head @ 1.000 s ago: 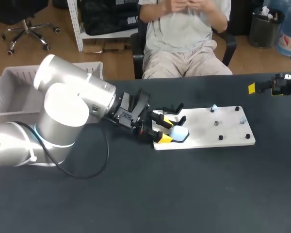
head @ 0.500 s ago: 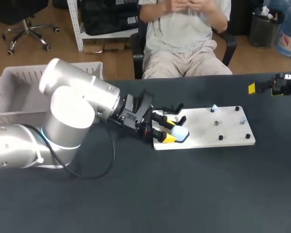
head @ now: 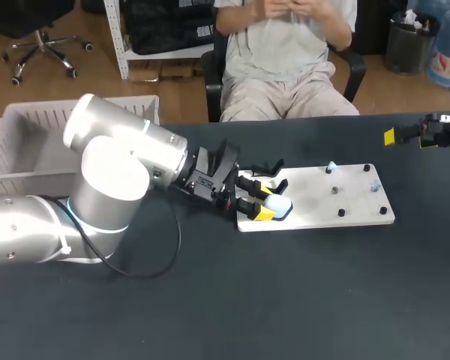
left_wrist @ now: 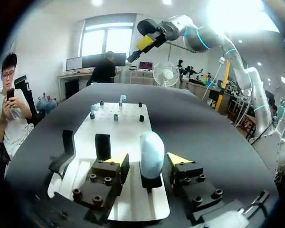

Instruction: Pick up each earbud case from the left stands, insert the matching earbuds, close the lid, and place the case in the box.

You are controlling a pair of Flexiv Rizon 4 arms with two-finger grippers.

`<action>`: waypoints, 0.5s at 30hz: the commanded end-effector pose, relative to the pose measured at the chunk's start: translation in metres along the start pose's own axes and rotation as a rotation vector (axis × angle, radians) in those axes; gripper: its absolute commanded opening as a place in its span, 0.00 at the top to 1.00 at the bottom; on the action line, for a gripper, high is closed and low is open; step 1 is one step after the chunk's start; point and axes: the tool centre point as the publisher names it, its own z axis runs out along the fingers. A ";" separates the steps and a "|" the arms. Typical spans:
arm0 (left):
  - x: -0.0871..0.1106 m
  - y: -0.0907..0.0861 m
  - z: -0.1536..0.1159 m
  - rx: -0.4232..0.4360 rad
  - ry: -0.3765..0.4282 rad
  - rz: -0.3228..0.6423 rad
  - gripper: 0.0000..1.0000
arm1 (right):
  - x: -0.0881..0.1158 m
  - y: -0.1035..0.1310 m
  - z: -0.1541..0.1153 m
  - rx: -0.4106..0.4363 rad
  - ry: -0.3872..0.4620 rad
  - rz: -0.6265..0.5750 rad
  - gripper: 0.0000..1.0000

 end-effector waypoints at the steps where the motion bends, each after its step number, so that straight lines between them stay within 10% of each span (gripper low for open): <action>1: 0.002 -0.001 0.001 -0.005 -0.012 -0.003 0.51 | 0.000 -0.001 0.000 -0.001 0.001 -0.001 0.00; 15: 0.003 -0.002 0.005 -0.016 -0.037 -0.016 0.53 | 0.000 -0.001 0.000 -0.001 0.001 -0.001 0.00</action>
